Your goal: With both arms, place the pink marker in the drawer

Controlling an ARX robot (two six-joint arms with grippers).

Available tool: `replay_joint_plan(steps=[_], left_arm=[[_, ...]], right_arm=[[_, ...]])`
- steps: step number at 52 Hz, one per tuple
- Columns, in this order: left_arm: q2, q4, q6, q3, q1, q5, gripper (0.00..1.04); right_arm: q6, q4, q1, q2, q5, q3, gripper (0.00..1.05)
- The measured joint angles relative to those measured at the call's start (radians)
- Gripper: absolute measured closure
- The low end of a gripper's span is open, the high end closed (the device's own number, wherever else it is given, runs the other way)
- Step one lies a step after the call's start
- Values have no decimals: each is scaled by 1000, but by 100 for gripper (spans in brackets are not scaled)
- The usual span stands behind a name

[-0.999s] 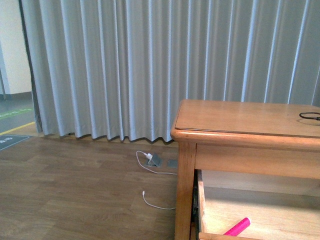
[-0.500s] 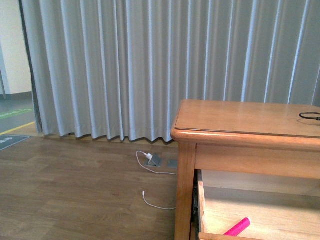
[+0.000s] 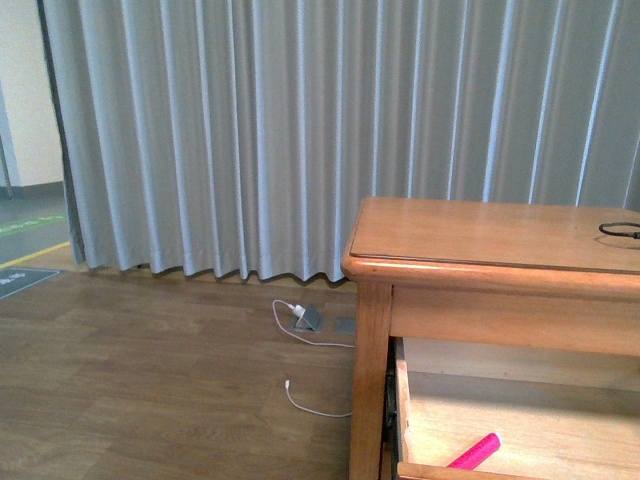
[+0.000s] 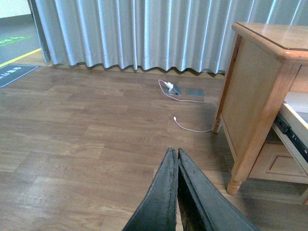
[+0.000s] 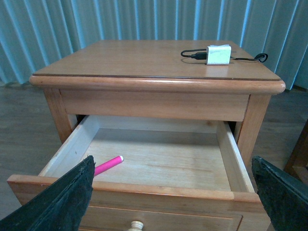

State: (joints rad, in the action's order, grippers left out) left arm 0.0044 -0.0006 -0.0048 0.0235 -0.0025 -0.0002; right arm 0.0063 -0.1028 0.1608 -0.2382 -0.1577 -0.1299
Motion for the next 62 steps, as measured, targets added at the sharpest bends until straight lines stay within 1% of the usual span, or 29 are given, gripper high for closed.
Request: replay_joint_plan(steps=[2, 3, 8, 9, 11, 12, 13, 16, 18, 21, 24, 27, 30, 33, 41, 45, 53, 62], left_arm=[[0, 0, 0, 0, 0, 0, 101], [0, 0, 0, 0, 0, 0, 98], [0, 0, 0, 0, 0, 0, 81], [0, 0, 0, 0, 0, 0, 75], [0, 0, 0, 0, 0, 0, 68], [0, 0, 0, 0, 0, 0, 63], [0, 0, 0, 0, 0, 0, 58], [0, 0, 0, 0, 0, 0, 47], [0, 0, 0, 0, 0, 0, 41], [0, 0, 0, 0, 0, 0, 31], [0, 0, 0, 0, 0, 0, 22], [0, 0, 0, 0, 0, 0, 11], [0, 0, 1, 0, 0, 0, 4], [0, 0, 0, 0, 0, 0, 7], [0, 0, 1, 0, 0, 0, 6], [0, 0, 1, 0, 0, 0, 6], [0, 0, 1, 0, 0, 0, 6], [0, 0, 1, 0, 0, 0, 6]], right_arm=[[0, 0, 0, 0, 0, 0, 8], [0, 0, 0, 0, 0, 0, 8], [0, 0, 0, 0, 0, 0, 8], [0, 0, 0, 0, 0, 0, 8], [0, 0, 0, 0, 0, 0, 8], [2, 30, -6, -9, 21, -8, 8], [6, 116, -9, -26, 43, -39, 8], [8, 270, -10, -82, 40, -96, 8], [0, 324, -9, -108, 32, -112, 8], [-8, 400, -5, -168, -10, -132, 8], [-22, 428, -5, -227, -36, -146, 8], [-41, 416, -10, -303, -37, -160, 8], [-50, 396, -19, -375, -39, -172, 8], [-52, 356, -41, -463, -25, -185, 8], [-21, 269, -117, -659, 12, -217, 8], [29, 208, -159, -784, 33, -251, 8], [86, 124, -184, -965, 73, -324, 8], [107, 34, -190, -1146, 119, -401, 8]])
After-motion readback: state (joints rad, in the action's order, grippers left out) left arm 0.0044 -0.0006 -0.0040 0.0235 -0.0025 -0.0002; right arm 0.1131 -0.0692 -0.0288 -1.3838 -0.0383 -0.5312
